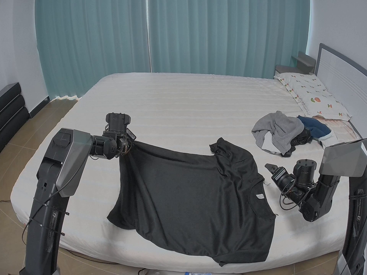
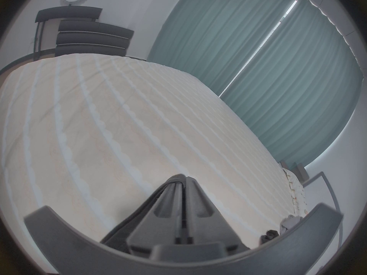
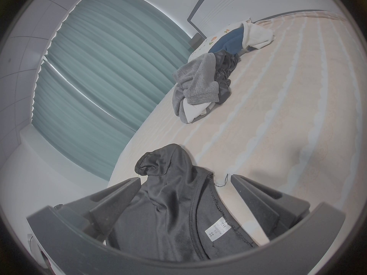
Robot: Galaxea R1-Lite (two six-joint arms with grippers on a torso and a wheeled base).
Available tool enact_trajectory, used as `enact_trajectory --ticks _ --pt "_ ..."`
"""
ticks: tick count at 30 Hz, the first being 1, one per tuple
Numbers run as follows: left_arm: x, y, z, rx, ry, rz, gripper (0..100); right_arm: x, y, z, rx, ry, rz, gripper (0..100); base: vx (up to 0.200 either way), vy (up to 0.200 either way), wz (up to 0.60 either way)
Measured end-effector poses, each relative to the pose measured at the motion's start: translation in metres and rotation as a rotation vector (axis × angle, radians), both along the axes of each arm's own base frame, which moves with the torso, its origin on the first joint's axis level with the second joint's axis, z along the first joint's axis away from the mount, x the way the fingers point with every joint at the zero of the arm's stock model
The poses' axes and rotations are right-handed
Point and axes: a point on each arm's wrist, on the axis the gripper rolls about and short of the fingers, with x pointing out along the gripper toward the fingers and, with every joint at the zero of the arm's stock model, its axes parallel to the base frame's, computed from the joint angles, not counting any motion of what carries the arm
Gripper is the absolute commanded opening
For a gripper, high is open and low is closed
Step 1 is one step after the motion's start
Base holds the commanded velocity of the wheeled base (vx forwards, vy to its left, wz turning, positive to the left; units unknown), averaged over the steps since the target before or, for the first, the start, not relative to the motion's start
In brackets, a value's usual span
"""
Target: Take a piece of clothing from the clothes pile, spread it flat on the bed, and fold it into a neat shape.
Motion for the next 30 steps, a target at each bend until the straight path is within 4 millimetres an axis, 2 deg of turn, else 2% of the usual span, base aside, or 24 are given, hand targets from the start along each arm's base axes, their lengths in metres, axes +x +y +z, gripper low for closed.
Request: enact_trajectory --ticks 6,9,15,20,30 --pt "-0.004 0.004 -0.006 0.010 0.067 0.007 100 0.002 0.001 -0.004 -0.038 0.009 0.019 100 0.000 0.000 0.00" --pt "-0.008 0.007 -0.003 0.008 0.099 0.011 100 0.007 0.002 -0.007 -0.083 0.002 0.040 100 0.000 0.000 0.00" --pt "-0.024 0.009 0.002 -0.015 0.157 -0.029 100 0.026 0.005 -0.018 -0.135 0.007 0.066 100 0.000 0.000 0.00" --pt "-0.046 0.010 0.008 -0.040 0.219 -0.071 100 0.047 0.007 -0.025 -0.143 0.039 0.097 100 0.000 0.000 0.00" --pt "-0.119 0.005 0.041 -0.093 0.306 -0.129 100 0.108 0.003 -0.026 -0.189 0.030 0.131 100 0.000 0.000 0.00"
